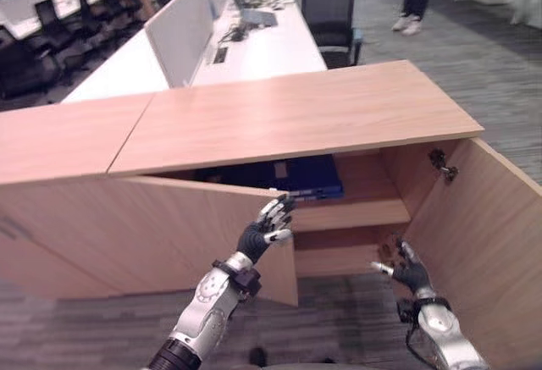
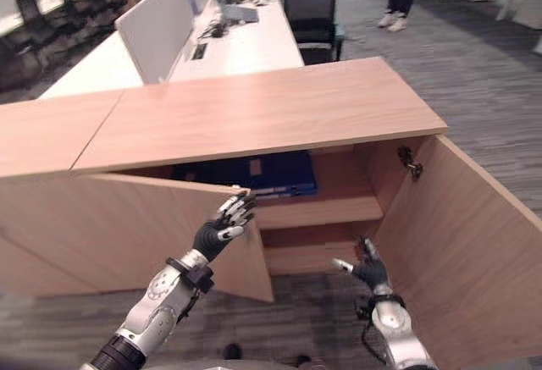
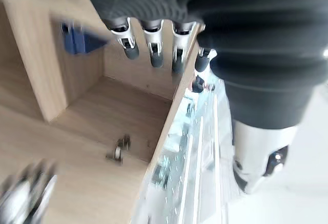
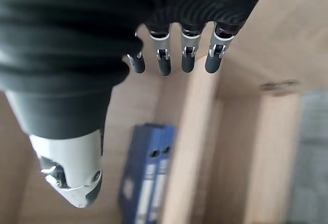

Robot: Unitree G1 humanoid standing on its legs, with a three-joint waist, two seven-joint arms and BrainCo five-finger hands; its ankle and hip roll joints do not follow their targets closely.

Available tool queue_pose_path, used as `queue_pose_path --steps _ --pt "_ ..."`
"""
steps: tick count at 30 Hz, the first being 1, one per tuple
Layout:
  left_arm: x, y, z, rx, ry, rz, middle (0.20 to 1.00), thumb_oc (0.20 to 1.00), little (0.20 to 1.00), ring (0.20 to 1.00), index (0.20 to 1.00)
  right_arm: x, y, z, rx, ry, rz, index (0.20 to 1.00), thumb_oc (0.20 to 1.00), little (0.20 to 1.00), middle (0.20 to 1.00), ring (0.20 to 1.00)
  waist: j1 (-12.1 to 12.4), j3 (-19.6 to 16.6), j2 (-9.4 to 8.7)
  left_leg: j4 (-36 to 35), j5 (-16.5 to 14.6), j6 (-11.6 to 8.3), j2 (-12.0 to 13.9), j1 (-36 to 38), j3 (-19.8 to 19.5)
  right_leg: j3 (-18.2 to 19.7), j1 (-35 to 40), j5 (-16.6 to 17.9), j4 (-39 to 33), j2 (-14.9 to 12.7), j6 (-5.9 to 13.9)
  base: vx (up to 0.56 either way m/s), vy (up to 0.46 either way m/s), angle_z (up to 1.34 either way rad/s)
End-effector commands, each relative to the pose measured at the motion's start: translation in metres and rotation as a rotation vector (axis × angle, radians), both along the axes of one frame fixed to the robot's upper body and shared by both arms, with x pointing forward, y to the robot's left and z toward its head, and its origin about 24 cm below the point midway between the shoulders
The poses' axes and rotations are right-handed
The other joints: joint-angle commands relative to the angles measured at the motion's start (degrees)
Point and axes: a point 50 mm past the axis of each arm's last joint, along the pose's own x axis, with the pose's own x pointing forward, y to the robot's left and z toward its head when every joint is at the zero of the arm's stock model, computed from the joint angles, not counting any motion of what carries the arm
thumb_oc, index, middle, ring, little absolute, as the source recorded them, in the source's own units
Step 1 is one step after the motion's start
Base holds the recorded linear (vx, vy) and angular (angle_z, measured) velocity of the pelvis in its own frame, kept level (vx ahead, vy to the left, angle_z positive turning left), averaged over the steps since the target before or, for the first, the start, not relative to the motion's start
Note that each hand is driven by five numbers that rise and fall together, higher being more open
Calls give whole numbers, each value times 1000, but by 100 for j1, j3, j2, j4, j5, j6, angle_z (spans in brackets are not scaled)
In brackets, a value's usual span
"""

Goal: Put the empty folder in the office cabinet

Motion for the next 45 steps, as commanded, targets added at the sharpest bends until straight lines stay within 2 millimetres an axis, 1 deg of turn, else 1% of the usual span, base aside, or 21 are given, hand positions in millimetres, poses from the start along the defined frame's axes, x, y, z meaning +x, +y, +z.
queue_pose_path --steps 1,3,5,6,7,14,19,23,26,29,31,33,34,35,36,37,38,39,41,42,45 --pt "21 23 14 55 -100 164 1000 1000 1000 1000 1000 36 20 31 104 -198 41 1000 1000 1000 1000 1000 14 -8 -327 -59 -234 -27 17 783 379 -32 132 -227 102 -469 692 89 79 -7" --pt "37 49 7 160 -68 291 1000 1000 1000 1000 1000 35 28 31 132 -199 76 1000 1000 1000 1000 1000 -106 -65 -369 -59 -316 29 -20 862 590 72 69 -177 134 -509 760 52 88 -38" --pt "43 58 7 178 -57 335 1000 1000 1000 1000 1000 35 30 33 138 -205 88 1000 1000 1000 1000 1000 -136 -80 -381 -59 -337 38 -29 881 657 98 46 -166 151 -525 786 44 91 -33" --pt "55 78 9 236 -46 418 1000 1000 1000 1000 1000 36 32 36 150 -221 108 1000 1000 1000 1000 1000 -237 -134 -400 -59 -387 61 -65 896 777 155 2 -134 165 -562 846 49 96 -11" --pt "56 78 9 237 -47 419 1000 1000 1000 1000 1000 36 33 37 150 -221 108 1000 1000 1000 1000 1000 -233 -130 -403 -59 -389 62 -68 897 782 160 -1 -136 167 -564 848 59 97 -12" --pt "81 141 30 382 -34 619 1000 1000 1000 1000 1000 29 29 39 148 -225 137 1000 1000 1000 1000 1000 -498 -179 -452 -59 -506 106 -177 905 980 176 -173 -87 282 -716 1014 17 96 -9" --pt "85 171 45 435 -34 694 1000 1000 1000 1000 1000 25 25 36 143 -210 140 1000 1000 1000 1000 1000 -544 -157 -540 -59 -579 155 -240 922 1109 253 -326 -4 358 -778 1142 0 89 -17" --pt "88 179 54 467 -51 717 1000 1000 1000 1000 1000 25 27 36 164 -210 137 1000 1000 1000 1000 1000 -516 -129 -611 -59 -617 194 -276 920 1164 257 -399 42 408 -826 1205 -6 64 -21" --pt "90 179 58 457 -68 725 1000 1000 1000 1000 1000 26 29 35 163 -210 142 1000 1000 1000 1000 1000 -492 -101 -645 -59 -629 209 -294 905 1161 222 -438 75 427 -855 1229 -23 33 -7" --pt "87 164 60 408 -127 698 1000 1000 1000 1000 1000 29 33 32 171 -204 139 1000 1000 1000 1000 1000 -381 -45 -690 -59 -659 245 -320 896 1156 161 -491 151 449 -884 1229 -23 14 -2" --pt "73 128 44 320 -159 608 1000 1000 1000 1000 1000 30 33 31 173 -202 123 1000 1000 1000 1000 1000 -238 -16 -716 -59 -666 291 -344 869 1150 81 -516 196 452 -936 1229 -34 19 -1" --pt "59 105 35 277 -170 534 1000 1000 1000 1000 1000 29 32 31 176 -206 99 1000 1000 1000 1000 1000 -153 6 -718 -59 -675 333 -382 847 1108 14 -516 185 484 -975 1229 -16 9 0" --pt "46 82 28 262 -174 433 1000 1000 1000 1000 1000 26 30 28 184 -200 72 1000 1000 1000 1000 1000 -83 49 -692 -59 -669 378 -400 823 1058 -70 -548 133 695 -987 1229 -51 0 4" --pt "42 74 26 266 -176 396 1000 1000 1000 1000 1000 27 29 29 181 -201 65 1000 1000 1000 1000 1000 -63 82 -671 -59 -656 395 -391 816 1047 -114 -616 101 902 -953 1229 -149 -10 23" --pt "36 60 28 254 -188 321 1000 1000 1000 1000 1000 33 28 32 164 -216 57 1000 1000 1000 1000 1000 65 239 -563 -59 -630 427 -331 786 1128 -756 -767 20 1299 -1004 1170 -200 -24 12" --pt "28 55 23 249 -168 266 1000 1000 1000 1000 1000 40 30 36 160 -234 57 1000 1000 1000 1000 1000 237 259 -437 -59 -560 421 -270 733 1334 -1946 -758 -125 1634 -1226 956 -215 -31 -61" --pt "20 57 17 272 -147 241 1000 1000 1000 1000 1000 44 33 38 162 -246 71 1000 1000 1000 1000 1000 278 226 -395 -59 -511 461 -242 722 1544 -2626 -786 -270 2002 -1233 803 -128 -141 -86" --pt "12 60 7 253 -92 230 1000 1000 1000 1000 1000 46 36 38 164 -238 89 1000 1000 1000 1000 1000 338 175 -417 -59 -495 447 -223 726 1781 -2968 -710 -338 1899 -1230 739 -41 -252 -128" --pt "2 59 -6 229 -26 207 1000 1000 1000 1000 1000 44 32 37 173 -227 85 1000 1000 1000 1000 1000 342 100 -401 -28 -473 370 -197 812 1948 -2668 -451 -281 1298 -1079 732 79 -388 -134" --pt "-3 58 -15 219 12 203 1000 1000 1000 1000 1000 45 26 40 172 -234 86 1000 1000 1000 1000 1000 228 76 -339 224 -470 212 -89 862 2082 -2442 -169 -213 721 -948 673 88 -368 -169" --pt "-2 57 -17 222 21 202 1000 1000 1000 1000 1000 45 20 43 185 -252 63 1000 1000 1000 1000 1000 127 122 -336 1039 -334 -47 224 492 2234 -2140 56 -209 251 -819 559 20 -203 -96"
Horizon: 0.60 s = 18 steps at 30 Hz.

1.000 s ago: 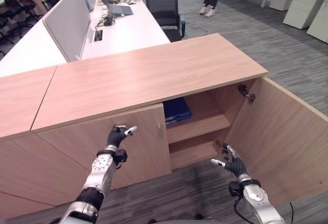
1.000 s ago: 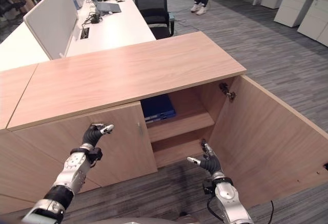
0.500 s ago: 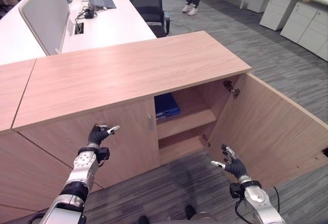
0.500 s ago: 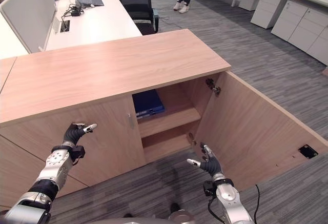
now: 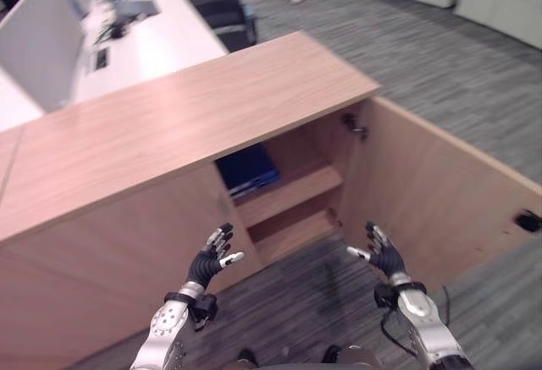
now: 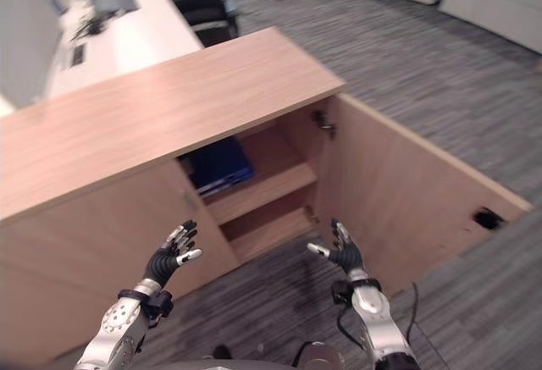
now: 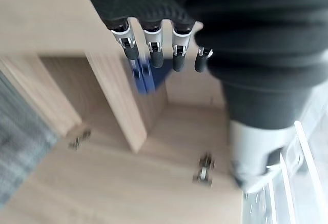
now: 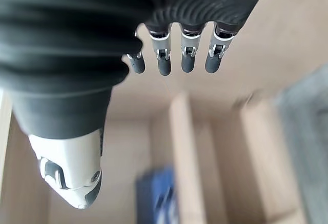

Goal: Put the empty folder in the office cabinet

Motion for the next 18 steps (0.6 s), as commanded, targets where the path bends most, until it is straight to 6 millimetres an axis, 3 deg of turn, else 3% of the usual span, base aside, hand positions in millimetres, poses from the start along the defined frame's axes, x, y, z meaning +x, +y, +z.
queue_pose_path --steps 1,3,4,7,10,14,18 --pt "30 0 32 -3 -165 -17 1000 1000 1000 1000 1000 24 7 26 100 -164 -15 1000 1000 1000 1000 1000 -112 82 -334 1099 -275 -290 -145 -215 13 1186 1005 1043 -2018 -245 802 -2 -106 -20" --pt "31 0 32 -2 -167 -7 1000 1000 1000 1000 1000 27 5 28 93 -172 -15 1000 1000 1000 1000 1000 -88 129 -318 1334 -85 -384 -68 -352 -188 1330 1003 1064 -2137 -192 770 17 -1 -65" --pt "30 0 29 0 -162 11 1000 1000 1000 1000 1000 30 6 28 88 -167 -13 1000 1000 1000 1000 1000 -44 139 -332 1143 -190 -347 -228 -355 -735 1587 975 1026 -2208 -227 829 63 69 -124" --pt "29 -3 25 -8 -148 30 1000 1000 1000 1000 1000 25 1 20 92 -130 -33 1000 1000 1000 1000 1000 -74 73 -328 373 -599 -220 -463 -157 -1233 1833 896 1082 -2173 -270 932 41 42 -101" --pt "27 1 24 9 -146 28 1000 1000 1000 1000 1000 11 -13 3 60 -47 -98 1000 1000 1000 1000 1000 -194 -61 -335 -36 -625 -150 -536 167 -1033 1892 879 1176 -2170 -282 966 84 18 -24" --pt "25 6 24 20 -144 33 1000 1000 1000 1000 1000 4 -23 -6 53 -6 -164 1000 1000 1000 1000 1000 -214 -63 -344 -256 -623 -99 -585 364 -916 1932 894 1224 -2154 -289 1001 30 21 -7" --pt "23 16 26 31 -145 44 1000 1000 1000 1000 1000 -10 -54 -13 20 45 -307 1000 1000 1000 1000 1000 -227 -94 -386 -411 -660 -21 -644 494 -849 1943 897 1273 -2122 -315 1052 2 18 0"
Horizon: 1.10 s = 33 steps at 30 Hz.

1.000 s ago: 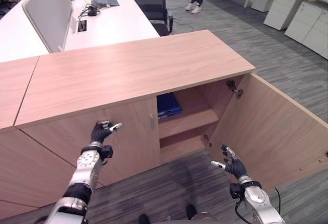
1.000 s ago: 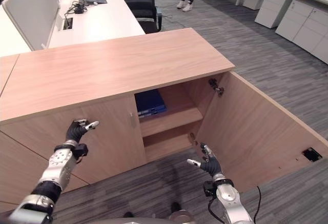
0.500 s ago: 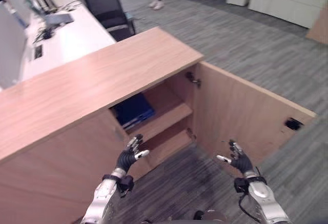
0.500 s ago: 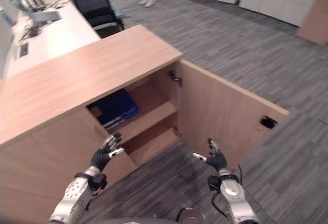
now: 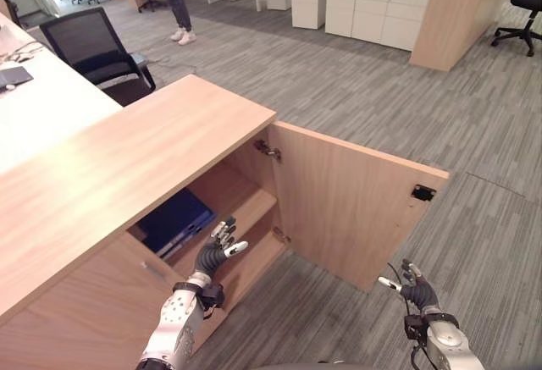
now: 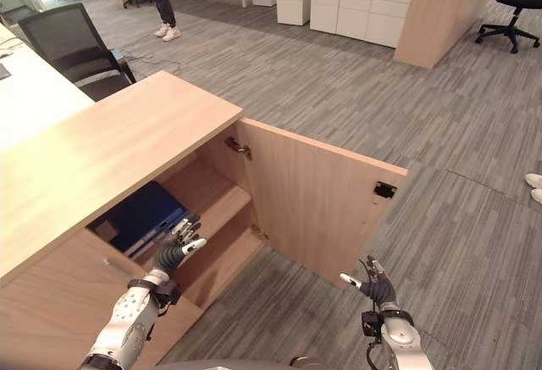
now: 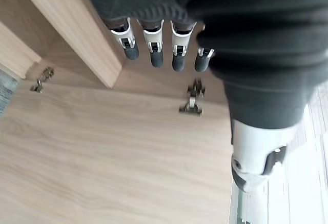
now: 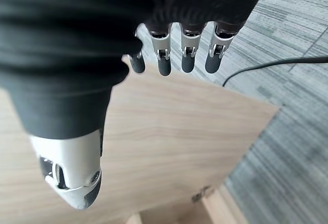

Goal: Put the empty folder in the office cabinet

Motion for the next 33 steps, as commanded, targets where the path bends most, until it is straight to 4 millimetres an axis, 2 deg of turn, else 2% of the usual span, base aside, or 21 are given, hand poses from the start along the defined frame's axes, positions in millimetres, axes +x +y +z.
queue_pose_path --steps 1,4,5,6,9,10,13,14,16,23,26,30,31,33 --pt "13 17 25 32 -131 11 1000 1000 1000 1000 1000 25 -7 21 -9 -137 -51 1000 1000 1000 1000 1000 58 109 -320 94 -645 27 -216 307 47 691 177 459 -629 -811 1030 0 19 3" --pt "13 17 26 33 -131 0 1000 1000 1000 1000 1000 23 -32 26 -67 -126 -125 1000 1000 1000 1000 1000 77 79 -347 55 -665 52 -242 311 18 646 183 477 -630 -826 1049 -3 10 -6" --pt "13 17 26 33 -131 0 1000 1000 1000 1000 1000 23 -32 26 -67 -126 -125 1000 1000 1000 1000 1000 76 80 -347 55 -665 52 -242 311 18 646 183 477 -630 -826 1049 0 0 0" --pt "13 19 28 32 -137 -10 1000 1000 1000 1000 1000 22 -50 33 -108 -129 -174 1000 1000 1000 1000 1000 107 57 -372 38 -674 64 -253 296 -2 627 185 478 -630 -830 1062 0 0 0" --pt "14 20 30 38 -142 -24 1000 1000 1000 1000 1000 27 -74 50 -156 -165 -234 1000 1000 1000 1000 1000 155 36 -400 36 -689 76 -260 280 -34 572 201 478 -643 -845 1075 0 0 0" --pt "14 20 30 37 -142 -25 1000 1000 1000 1000 1000 27 -74 50 -156 -166 -234 1000 1000 1000 1000 1000 154 39 -397 36 -690 76 -260 279 -37 569 201 477 -643 -846 1076 0 0 0" --pt "17 18 31 41 -143 -47 1000 1000 1000 1000 1000 38 -94 74 -215 -225 -267 1000 1000 1000 1000 1000 214 17 -426 52 -710 92 -279 269 -132 519 244 462 -637 -868 1088 0 -7 3" --pt "17 18 31 41 -143 -47 1000 1000 1000 1000 1000 38 -94 74 -215 -225 -267 1000 1000 1000 1000 1000 212 18 -426 52 -710 92 -279 269 -133 518 245 461 -638 -868 1088 -2 4 7" --pt "15 18 30 42 -138 -61 1000 1000 1000 1000 1000 48 -102 92 -236 -280 -274 1000 1000 1000 1000 1000 257 1 -432 53 -720 100 -291 275 -174 484 284 436 -628 -883 1082 4 -2 22" --pt "7 16 27 38 -112 -100 1000 1000 1000 1000 1000 75 -99 115 -261 -346 -206 1000 1000 1000 1000 1000 389 -33 -437 50 -726 102 -292 314 -254 404 374 421 -652 -882 1068 21 -15 16" --pt "7 13 25 39 -104 -120 1000 1000 1000 1000 1000 92 -84 119 -259 -359 -127 1000 1000 1000 1000 1000 455 -33 -431 50 -722 102 -293 315 -286 366 386 418 -658 -868 1060 5 -14 4" --pt "6 11 24 40 -97 -130 1000 1000 1000 1000 1000 103 -70 119 -246 -367 -73 1000 1000 1000 1000 1000 500 -36 -432 51 -712 100 -284 310 -297 332 405 409 -659 -862 1052 0 0 0" --pt "6 10 24 40 -94 -133 1000 1000 1000 1000 1000 110 -56 117 -232 -370 -18 1000 1000 1000 1000 1000 526 -39 -435 53 -706 100 -281 307 -317 320 420 402 -655 -855 1043 0 0 0" --pt "6 9 24 40 -93 -134 1000 1000 1000 1000 1000 116 -41 113 -214 -365 34 1000 1000 1000 1000 1000 564 -47 -432 58 -697 100 -272 306 -342 308 446 390 -651 -852 1027 0 0 0"
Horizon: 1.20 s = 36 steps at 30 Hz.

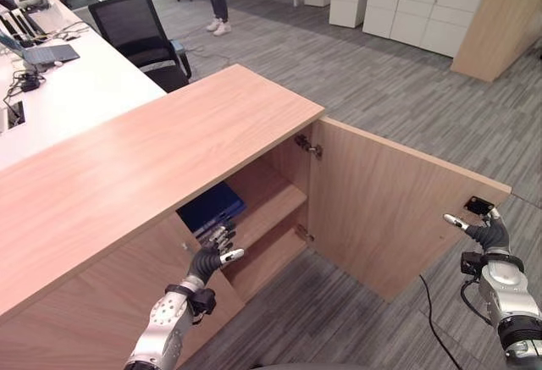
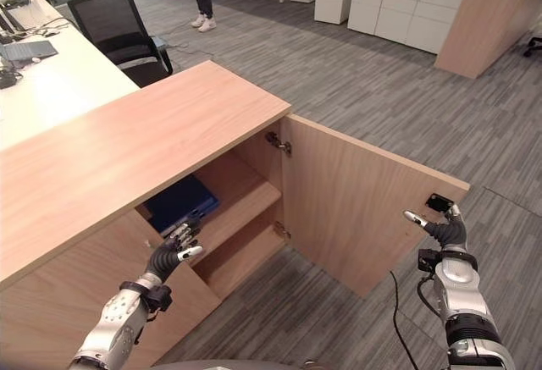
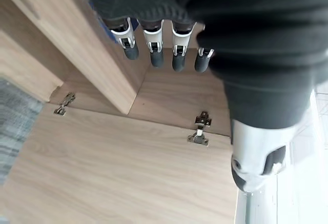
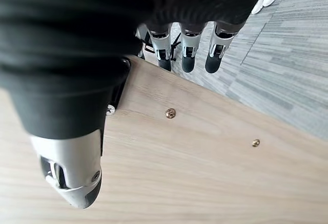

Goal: Put the empty folder in the office cabinet

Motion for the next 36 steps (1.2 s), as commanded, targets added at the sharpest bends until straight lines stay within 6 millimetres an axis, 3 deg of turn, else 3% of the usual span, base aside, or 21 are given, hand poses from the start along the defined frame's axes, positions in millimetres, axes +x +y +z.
queue_pose_path --steps 1,3,5,8,9,13,20,24,27,29,31,33,34,36 --pt "11 2 25 16 -128 -38 1000 1000 1000 1000 1000 41 38 17 1 -84 184 1000 1000 1000 1000 1000 253 -165 -509 65 -358 -55 -61 253 36 593 -78 119 -32 -704 758 0 0 0" --pt "11 0 24 18 -126 -42 1000 1000 1000 1000 1000 51 61 14 24 -89 262 1000 1000 1000 1000 1000 289 -165 -513 66 -354 -53 -54 257 4 566 -51 101 -25 -697 744 0 0 0" --pt "11 0 25 22 -127 -42 1000 1000 1000 1000 1000 53 68 12 35 -88 281 1000 1000 1000 1000 1000 293 -168 -514 67 -353 -54 -50 260 -8 550 -41 93 -23 -695 738 0 0 0" --pt "13 -2 26 22 -131 -38 1000 1000 1000 1000 1000 57 97 6 74 -89 373 1000 1000 1000 1000 1000 332 -165 -523 73 -348 -65 -34 264 -55 510 -7 64 -18 -677 716 0 0 0" --pt "14 -2 26 25 -135 -35 1000 1000 1000 1000 1000 57 113 1 105 -90 425 1000 1000 1000 1000 1000 343 -151 -530 83 -337 -73 -23 258 -88 493 9 45 -8 -665 699 0 0 0" --pt "16 0 26 32 -139 -4 1000 1000 1000 1000 1000 44 141 -7 181 -106 525 1000 1000 1000 1000 1000 359 -132 -550 91 -313 -95 -1 226 -160 424 23 -7 31 -640 671 0 0 0" --pt "14 9 26 31 -144 56 1000 1000 1000 1000 1000 0 162 -17 252 -102 657 1000 1000 1000 1000 1000 362 -43 -582 109 -167 -201 83 36 -415 156 15 -124 104 -574 591 -16 -53 16" --pt "12 14 26 34 -145 67 1000 1000 1000 1000 1000 -11 169 -12 194 -80 779 1000 1000 1000 1000 1000 364 -16 -594 131 -106 -265 130 -64 -536 42 18 -158 75 -532 561 -32 -69 25" --pt "17 14 31 40 -174 74 1000 1000 1000 1000 1000 -15 175 -8 162 -81 849 1000 1000 1000 1000 1000 455 275 -595 684 54 -481 187 -629 -692 -92 -22 -159 -11 -531 515 -179 -50 26" --pt "24 10 35 30 -193 82 1000 1000 1000 1000 1000 -12 177 -4 183 -107 839 1000 1000 1000 1000 1000 404 397 -628 1198 165 -506 297 -1075 -379 -335 -89 -111 -43 -654 511 -234 21 63" --pt "29 5 34 8 -194 90 1000 1000 1000 1000 1000 -7 180 -2 192 -131 833 1000 1000 1000 1000 1000 157 365 -678 1756 -66 -397 850 -1041 943 -704 -177 -141 45 -778 449 -204 38 144" --pt "29 4 37 5 -202 79 1000 1000 1000 1000 1000 -5 184 2 175 -146 851 1000 1000 1000 1000 1000 68 318 -696 2192 -217 -391 1095 -890 1511 -924 -217 -189 135 -792 345 -123 16 138" --pt "29 3 36 6 -199 75 1000 1000 1000 1000 1000 -4 185 3 178 -153 852 1000 1000 1000 1000 1000 50 260 -670 2222 -424 -465 1078 -731 1484 -942 -171 -316 151 -759 339 -5 90 79" --pt "27 -2 34 9 -187 46 1000 1000 1000 1000 1000 -7 188 4 206 -167 843 1000 1000 1000 1000 1000 -24 158 -566 1533 -677 -376 817 -339 1606 -1363 -128 -296 398 -793 366 37 172 99"
